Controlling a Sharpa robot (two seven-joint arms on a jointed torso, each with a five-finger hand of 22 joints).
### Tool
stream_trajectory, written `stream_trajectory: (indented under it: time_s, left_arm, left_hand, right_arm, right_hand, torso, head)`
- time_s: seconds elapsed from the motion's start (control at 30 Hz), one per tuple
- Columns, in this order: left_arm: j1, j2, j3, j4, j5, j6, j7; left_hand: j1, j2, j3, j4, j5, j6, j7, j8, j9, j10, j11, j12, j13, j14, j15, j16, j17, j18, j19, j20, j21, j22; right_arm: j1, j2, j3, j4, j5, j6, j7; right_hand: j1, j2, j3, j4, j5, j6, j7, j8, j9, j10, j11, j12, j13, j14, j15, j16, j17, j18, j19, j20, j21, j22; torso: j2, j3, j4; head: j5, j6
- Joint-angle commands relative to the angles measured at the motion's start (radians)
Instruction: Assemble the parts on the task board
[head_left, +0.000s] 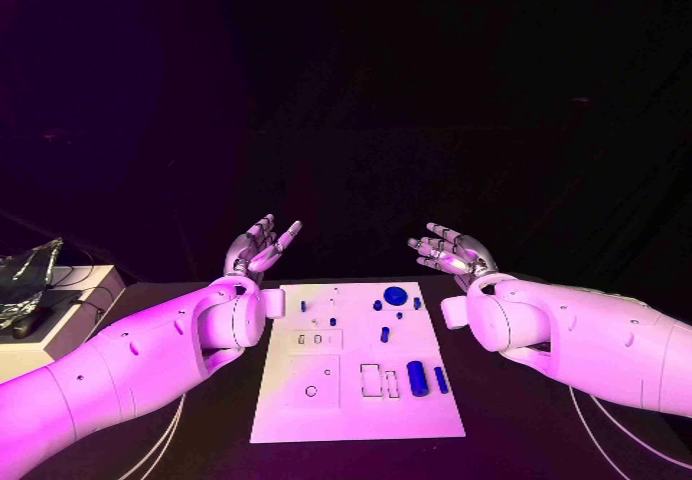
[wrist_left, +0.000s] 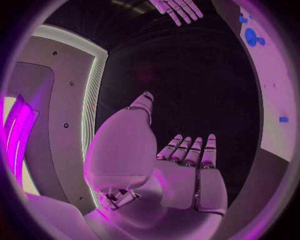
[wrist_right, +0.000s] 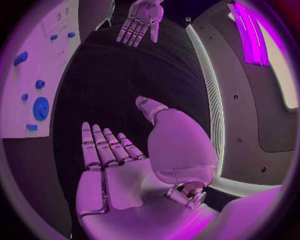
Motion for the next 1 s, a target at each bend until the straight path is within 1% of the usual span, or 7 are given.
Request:
stream_trajectory:
  time_s: [0.03,0.17,0.27,0.4,0.47,0.57,1.0]
  left_arm:
    - [-0.002,0.015,0.012,-0.031,-0.061,0.152,-0.028]
    - [-0.002,0.021,0.018,-0.044,-0.065,0.166,-0.031]
    - [-0.008,-0.004,0.017,-0.033,-0.055,0.195,-0.021]
    - [-0.008,-0.032,0.017,-0.013,-0.071,0.241,-0.029]
    - [-0.008,-0.047,0.017,0.000,-0.086,0.261,-0.035]
    - [-0.008,-0.075,0.016,0.030,-0.107,0.291,-0.046]
    - [-0.007,-0.201,0.037,0.228,-0.126,0.320,-0.073]
  left_hand:
    - [0.044,-0.005,0.004,0.014,0.010,0.015,0.063,0.006,0.002,0.006,0.009,0.005,0.002,0.004,0.014,0.007,0.002,0.013,0.007,0.015,0.004,0.002]
    - [0.051,0.018,0.018,0.012,0.006,0.045,0.077,0.014,0.008,0.039,0.025,0.010,0.006,0.037,0.018,0.015,0.008,0.018,0.018,0.021,0.010,0.006]
    - [0.055,0.048,0.040,0.009,0.002,0.147,0.109,0.041,0.026,0.171,0.065,0.030,0.019,0.163,0.034,0.046,0.030,0.009,0.085,0.025,0.037,0.019]
    - [0.061,0.063,0.058,0.006,-0.001,0.317,0.126,0.093,0.058,0.379,0.089,0.049,0.029,0.453,0.033,0.122,0.076,0.003,0.380,0.027,0.151,0.070]
    - [0.067,0.073,0.070,0.003,-0.003,0.518,0.130,0.163,0.097,0.681,0.076,0.116,0.057,0.666,0.000,0.199,0.116,0.045,0.547,0.023,0.228,0.098]
    - [0.087,0.066,0.092,0.002,-0.004,0.617,0.103,0.195,0.115,0.804,0.041,0.128,0.051,0.805,-0.043,0.257,0.162,0.055,0.681,-0.009,0.291,0.114]
    - [0.077,0.011,0.199,0.003,-0.005,0.705,0.065,0.203,0.127,1.000,-0.016,0.074,0.050,1.032,-0.125,0.458,0.396,0.050,0.869,-0.102,0.457,0.179]
  right_arm:
    - [0.015,0.009,-0.009,-0.027,-0.068,0.167,-0.084]
    - [0.024,0.014,-0.016,-0.041,-0.076,0.189,-0.096]
    - [0.027,0.016,-0.016,-0.103,-0.526,0.143,-0.044]
    - [0.029,0.021,-0.015,-0.125,-0.741,0.139,-0.058]
    - [0.032,0.023,-0.015,-0.133,-0.828,0.136,-0.069]
    - [0.040,0.029,-0.014,-0.150,-0.961,0.136,-0.095]
    - [0.089,0.057,-0.010,-0.186,-1.398,0.182,-0.251]
  right_hand:
    - [0.080,-0.001,0.027,-0.023,0.004,0.077,0.161,0.018,0.017,0.099,0.001,0.012,0.008,0.112,-0.006,0.022,0.014,0.023,0.088,0.007,0.028,0.012]
    - [0.120,-0.008,0.039,-0.056,-0.006,0.234,0.158,0.061,0.053,0.297,-0.016,0.043,0.024,0.363,-0.035,0.083,0.052,0.053,0.301,0.003,0.092,0.042]
    - [0.141,-0.017,0.055,-0.074,-0.013,0.432,0.146,0.115,0.094,0.525,-0.039,0.072,0.029,0.482,-0.066,0.120,0.065,0.084,0.384,0.001,0.134,0.052]
    - [0.152,-0.033,0.084,-0.085,-0.015,0.579,0.116,0.153,0.112,0.635,-0.072,0.069,0.027,0.602,-0.108,0.160,0.077,0.092,0.482,-0.034,0.189,0.067]
    - [0.152,-0.042,0.093,-0.087,-0.015,0.609,0.103,0.160,0.112,0.675,-0.087,0.066,0.026,0.650,-0.124,0.175,0.083,0.091,0.518,-0.053,0.211,0.074]
    - [0.157,-0.055,0.099,-0.092,-0.013,0.652,0.081,0.167,0.111,0.744,-0.110,0.058,0.026,0.733,-0.156,0.200,0.102,0.089,0.578,-0.086,0.262,0.097]
    - [0.140,-0.108,0.116,-0.086,-0.015,0.763,0.019,0.146,0.104,0.915,-0.189,0.027,0.033,1.045,-0.260,0.656,0.431,0.089,0.773,-0.201,0.673,0.361]
  torso:
    - [0.000,0.0001,-0.0001]
    - [0.000,0.0001,-0.0001]
    - [0.004,-0.0037,-0.0022]
    - [0.012,-0.0040,-0.0023]
    - [0.018,-0.0041,-0.0010]
    - [0.030,-0.0032,0.0026]
    - [0.090,-0.0104,0.0269]
  head:
    - [0.000,0.000]
    - [0.000,0.000]
    - [-0.002,-0.034]
    - [-0.003,-0.037]
    - [-0.006,-0.035]
    - [-0.012,-0.042]
    - [-0.040,-0.031]
